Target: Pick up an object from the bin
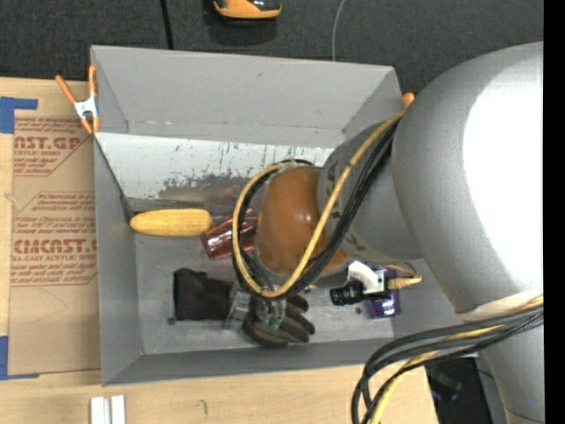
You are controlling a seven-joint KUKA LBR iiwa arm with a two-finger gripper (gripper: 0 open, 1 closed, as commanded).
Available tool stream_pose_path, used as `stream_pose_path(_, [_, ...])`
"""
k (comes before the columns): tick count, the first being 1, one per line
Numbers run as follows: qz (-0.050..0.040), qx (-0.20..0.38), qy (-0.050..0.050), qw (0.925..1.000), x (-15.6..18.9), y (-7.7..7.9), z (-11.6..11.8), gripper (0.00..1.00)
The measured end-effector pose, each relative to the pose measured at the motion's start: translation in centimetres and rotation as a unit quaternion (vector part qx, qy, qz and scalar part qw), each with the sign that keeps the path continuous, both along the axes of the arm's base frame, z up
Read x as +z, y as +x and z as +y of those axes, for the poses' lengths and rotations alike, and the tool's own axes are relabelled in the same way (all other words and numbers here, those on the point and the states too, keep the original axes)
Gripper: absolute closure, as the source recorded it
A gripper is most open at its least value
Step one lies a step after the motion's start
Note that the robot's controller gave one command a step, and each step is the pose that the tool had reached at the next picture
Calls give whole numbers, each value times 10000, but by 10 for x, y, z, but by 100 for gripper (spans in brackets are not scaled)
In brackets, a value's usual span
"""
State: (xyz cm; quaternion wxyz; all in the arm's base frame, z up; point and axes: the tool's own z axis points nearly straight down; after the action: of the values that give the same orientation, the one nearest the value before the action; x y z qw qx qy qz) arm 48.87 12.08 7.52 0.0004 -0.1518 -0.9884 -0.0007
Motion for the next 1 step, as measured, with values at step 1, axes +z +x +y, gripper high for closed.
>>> stream_pose_path(1, [11, 0, -4, 10000, 15, -1, 0, 100])
